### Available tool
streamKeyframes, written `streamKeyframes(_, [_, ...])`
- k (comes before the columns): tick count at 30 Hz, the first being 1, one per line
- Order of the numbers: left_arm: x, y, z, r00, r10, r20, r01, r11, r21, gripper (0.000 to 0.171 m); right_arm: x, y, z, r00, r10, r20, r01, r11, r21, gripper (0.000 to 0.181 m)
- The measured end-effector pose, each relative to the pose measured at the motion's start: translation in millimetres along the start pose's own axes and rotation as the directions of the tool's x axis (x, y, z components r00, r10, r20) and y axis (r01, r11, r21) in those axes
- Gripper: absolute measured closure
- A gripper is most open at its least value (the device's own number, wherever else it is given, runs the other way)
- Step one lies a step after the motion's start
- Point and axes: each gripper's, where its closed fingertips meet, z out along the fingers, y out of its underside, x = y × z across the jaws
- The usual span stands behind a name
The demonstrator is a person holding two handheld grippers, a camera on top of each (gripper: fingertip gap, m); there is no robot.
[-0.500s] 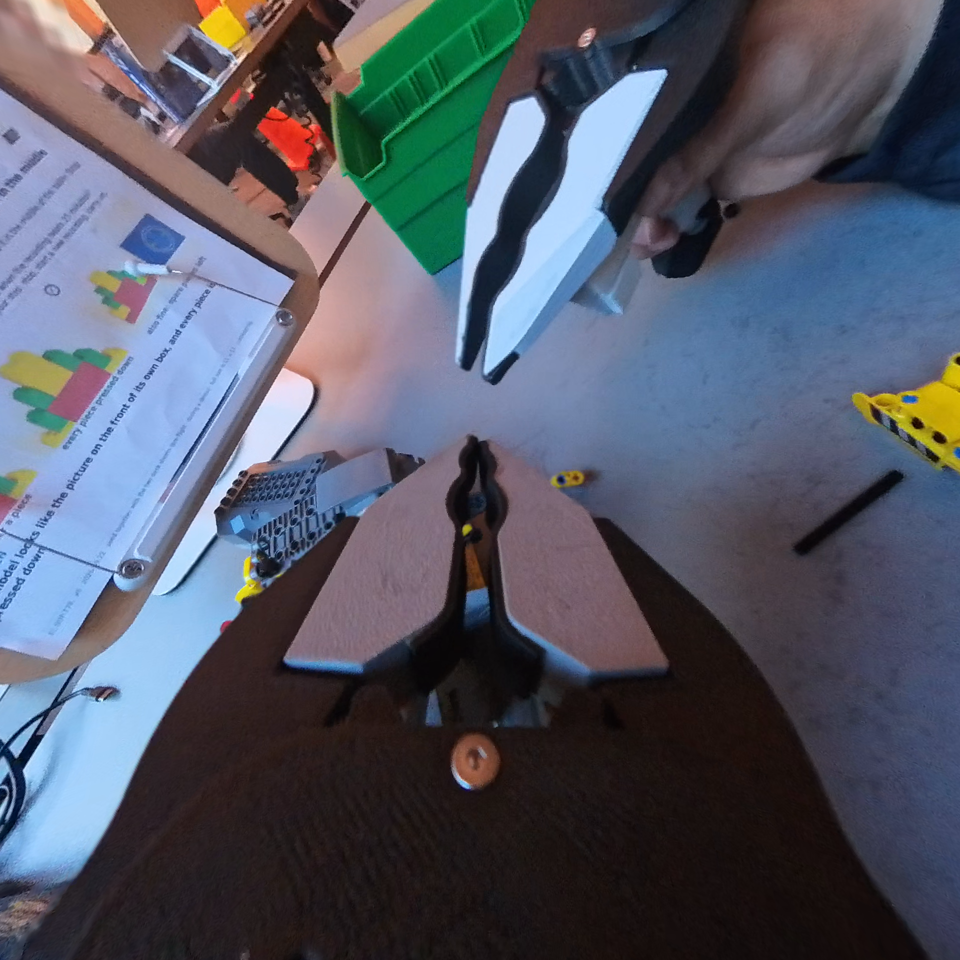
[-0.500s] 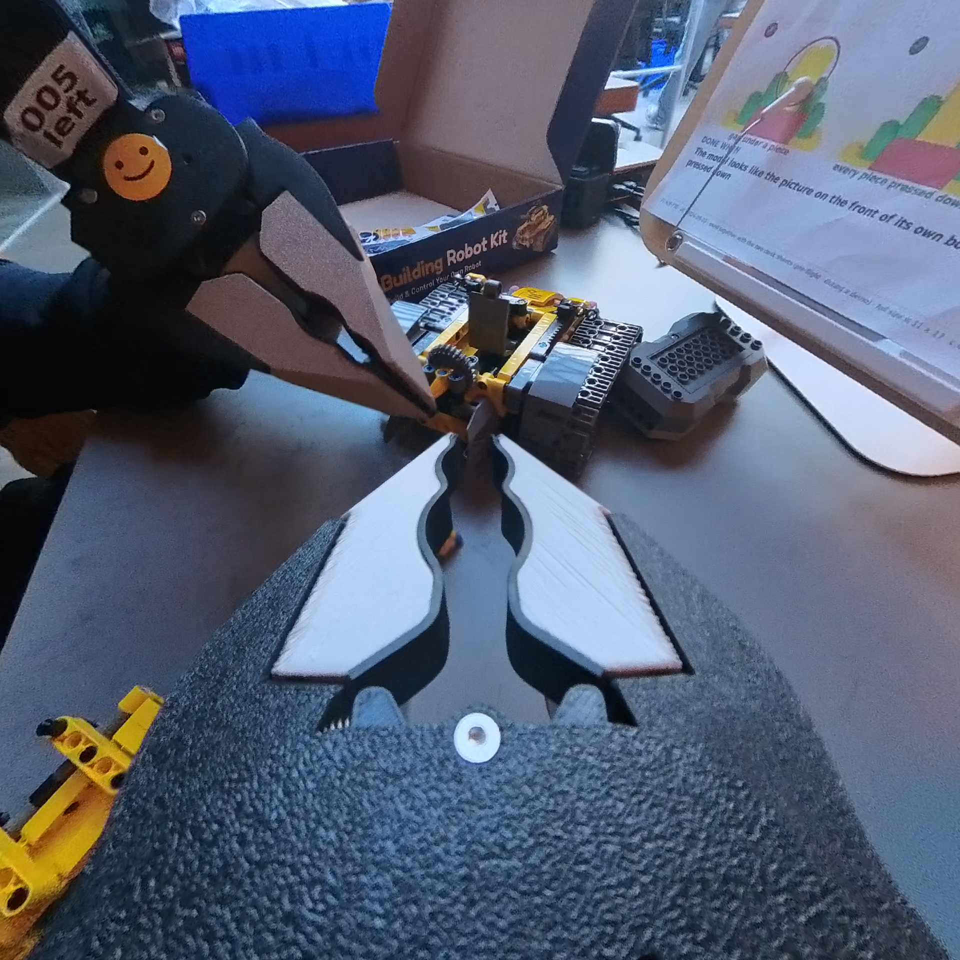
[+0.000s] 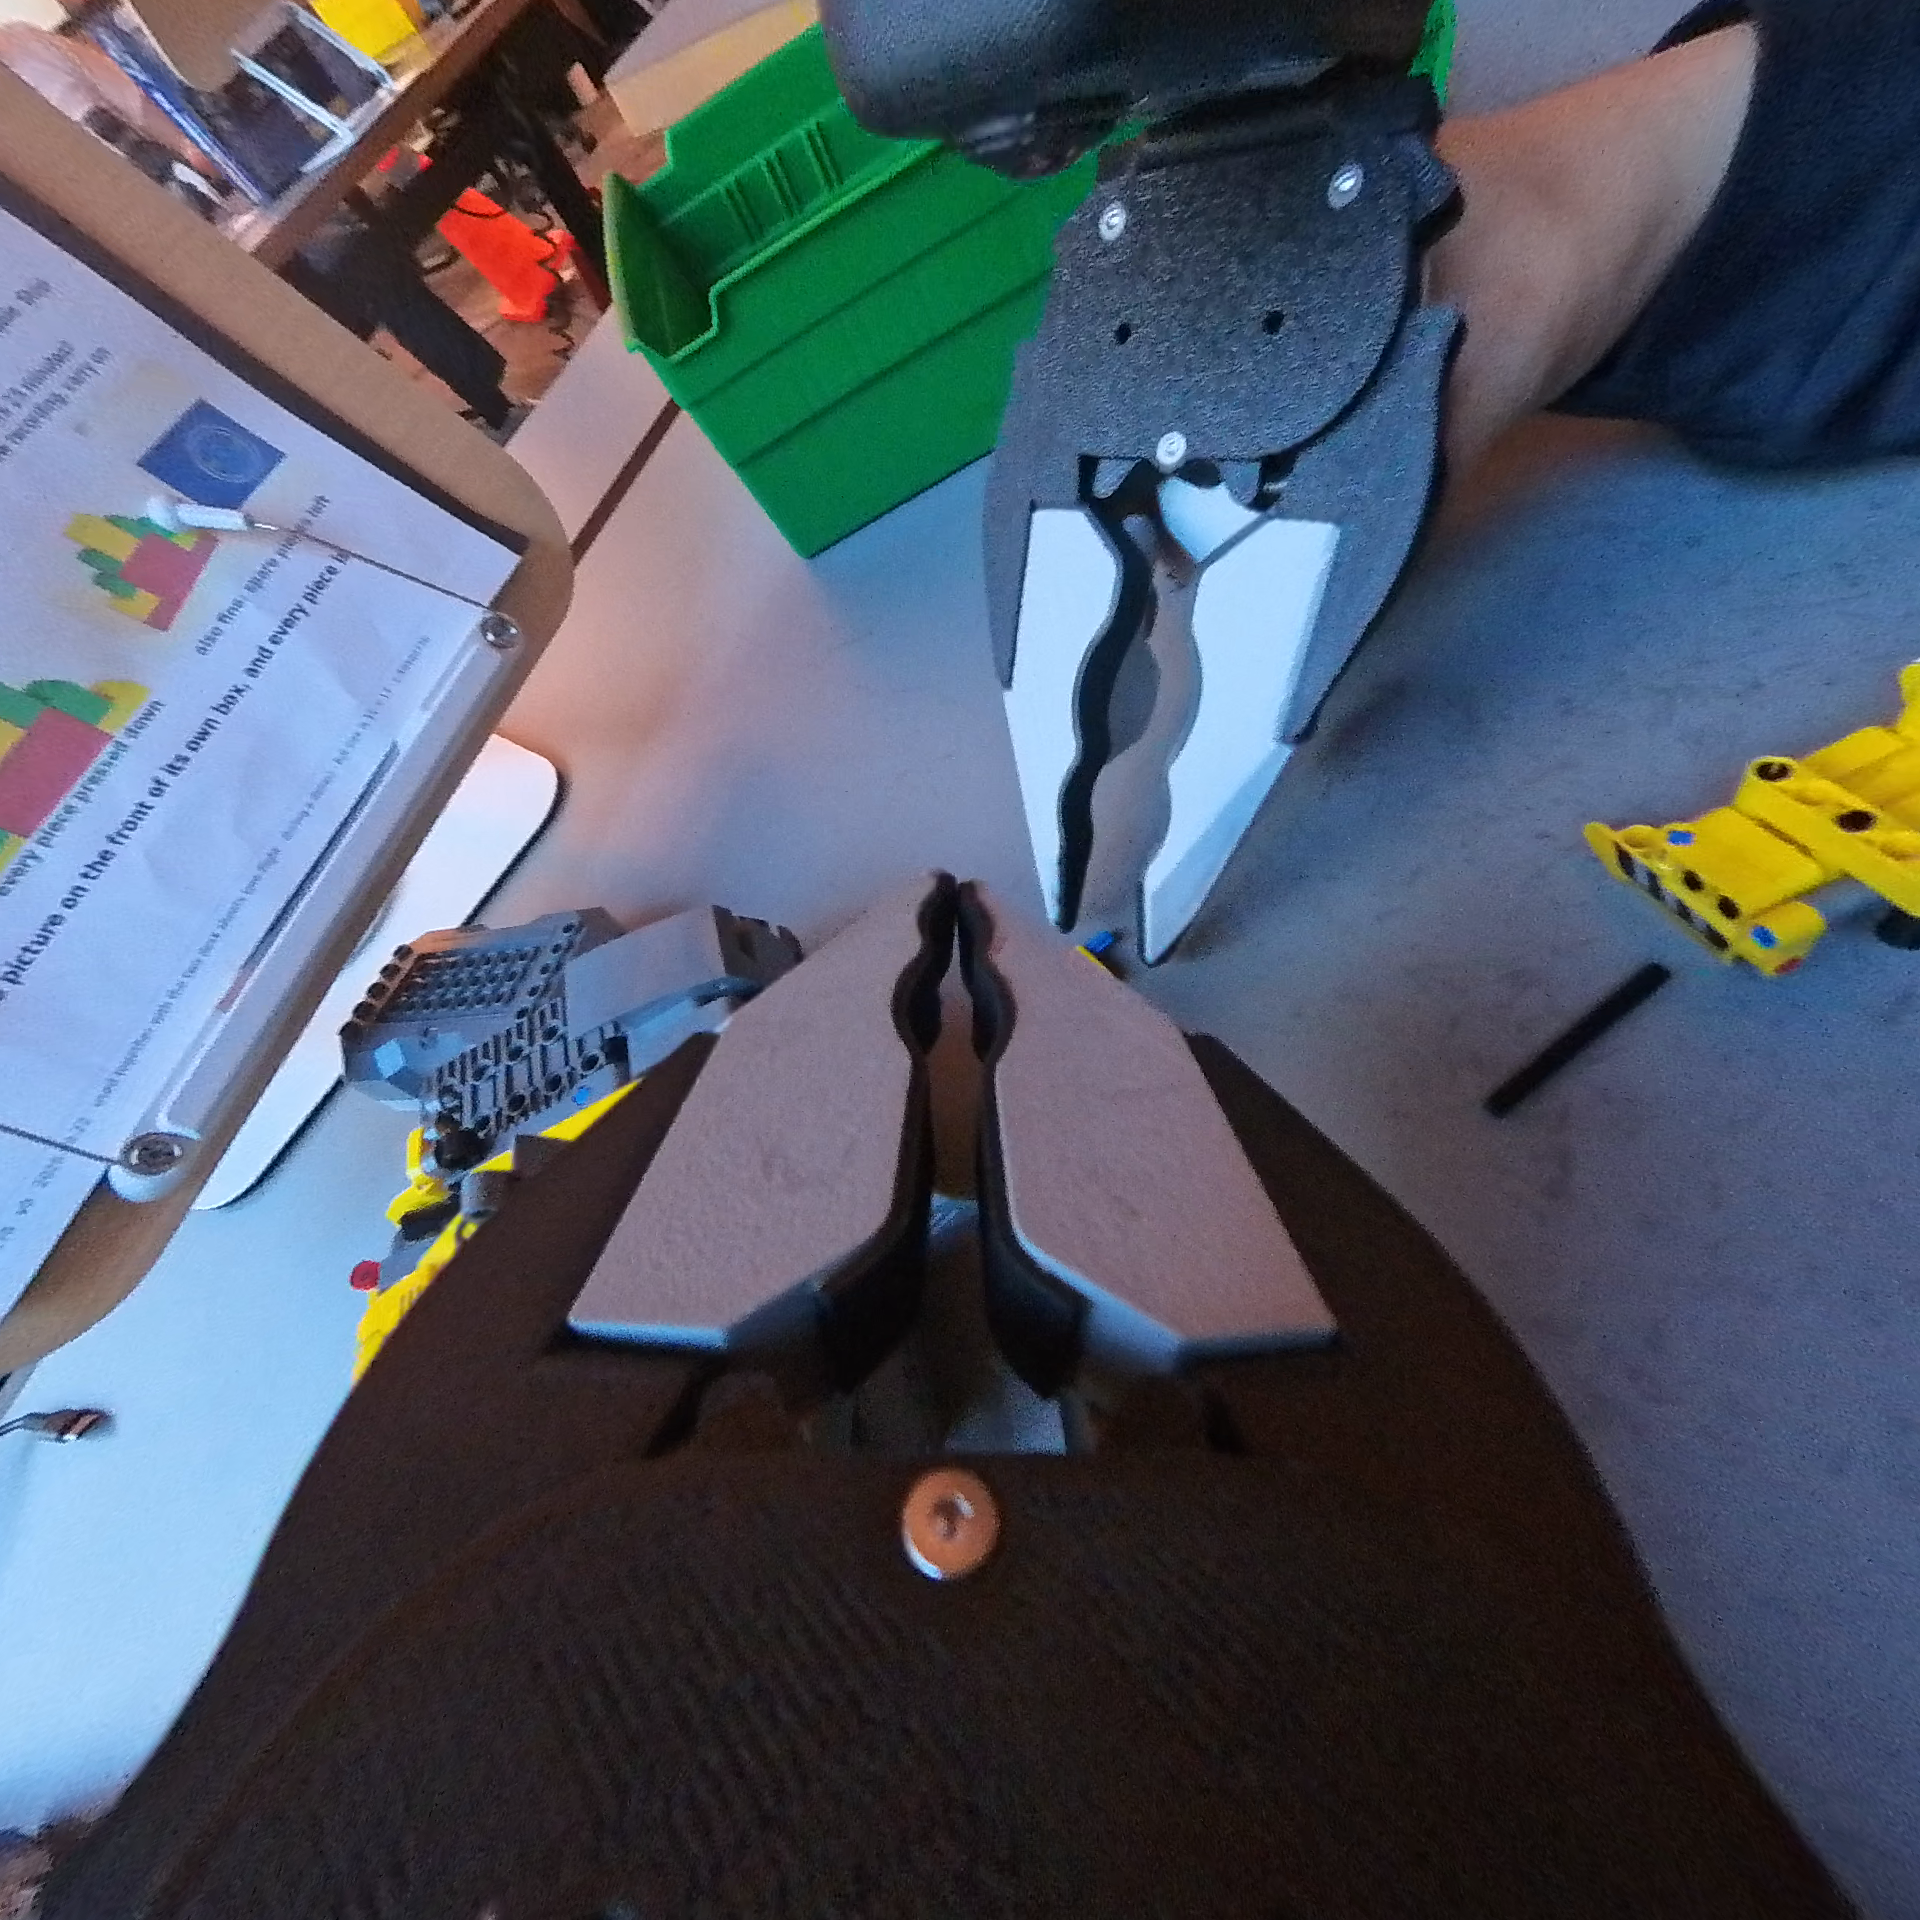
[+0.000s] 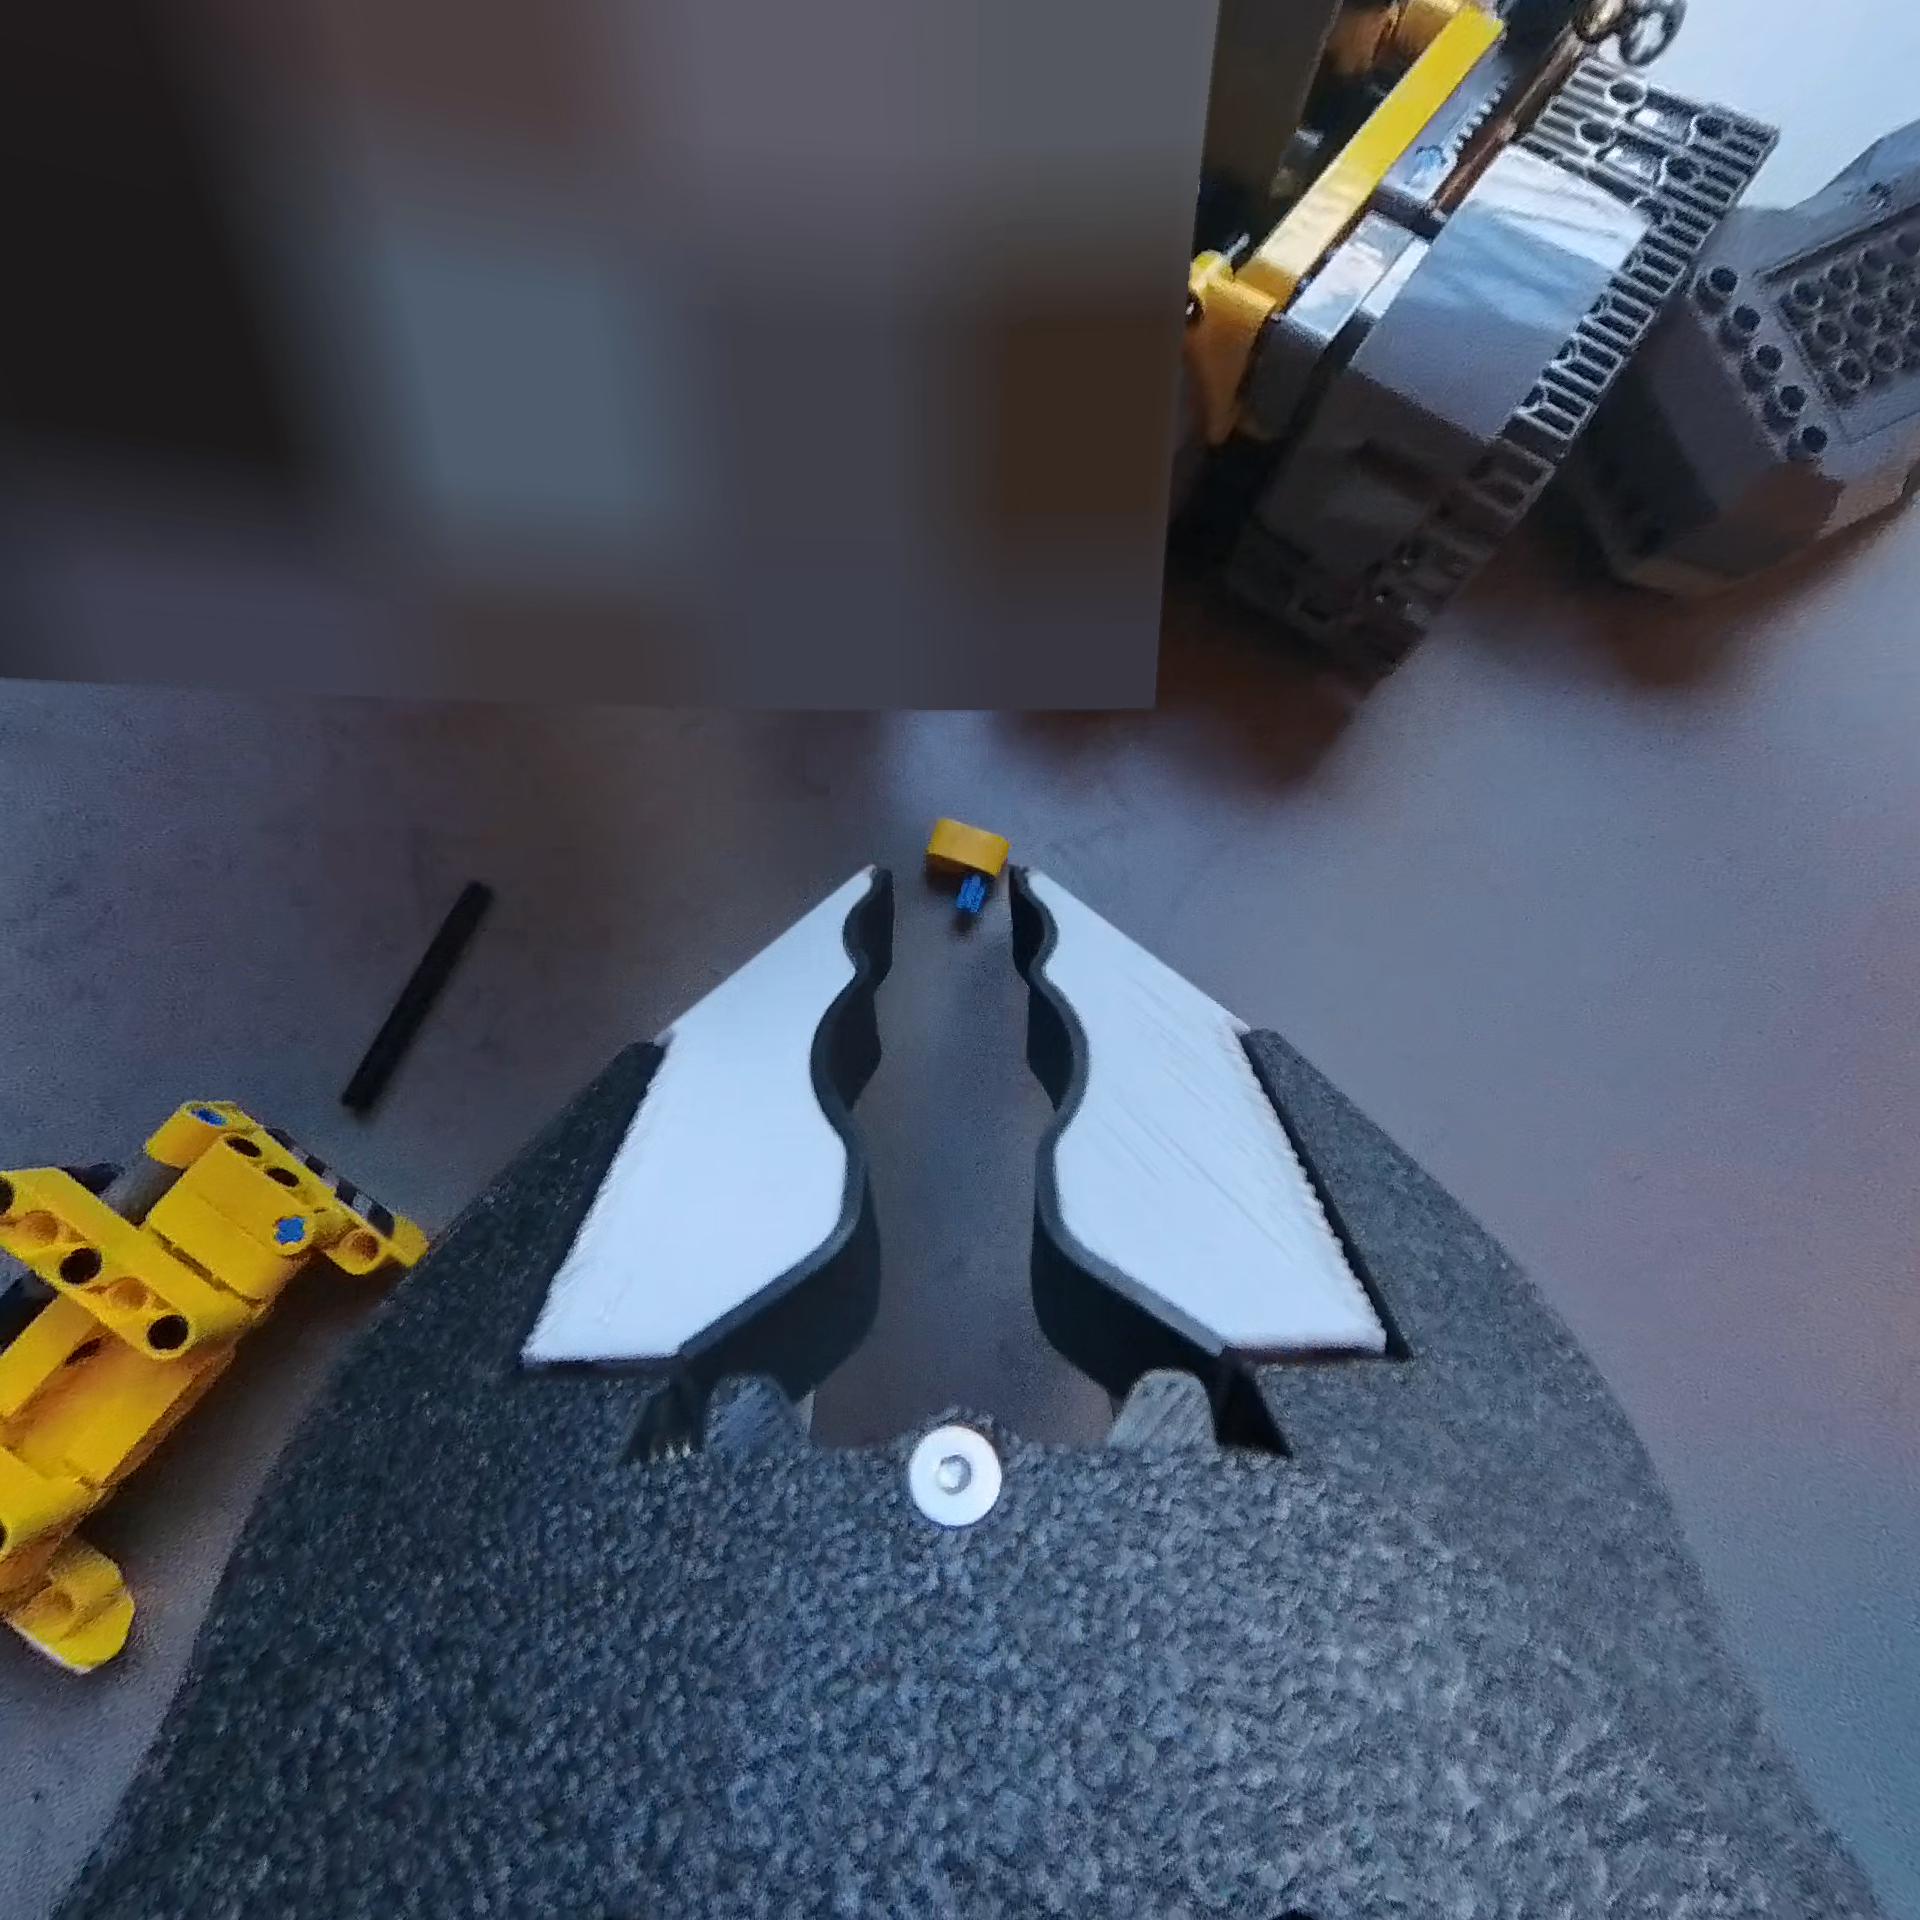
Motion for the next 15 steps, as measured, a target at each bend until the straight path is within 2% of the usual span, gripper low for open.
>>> streamKeyframes(7, [23.3,19.7,10.2,0.993,-0.020,-0.120,0.006,0.993,-0.116,0.171,4.5,6.5,3.7,1.000,0.010,-0.025,-0.011,0.999,-0.045,0.180])
streamKeyframes(12, [36.5,26.7,15.5,0.980,-0.067,-0.185,0.038,0.988,-0.152,0.164,9.1,3.8,3.0,0.995,-0.051,-0.081,0.047,0.998,-0.045,0.180])
streamKeyframes(15, [33.7,25.6,15.7,0.979,-0.091,-0.180,0.066,0.988,-0.142,0.155,6.8,-6.5,-1.5,0.992,-0.086,-0.090,0.087,0.996,0.002,0.180])
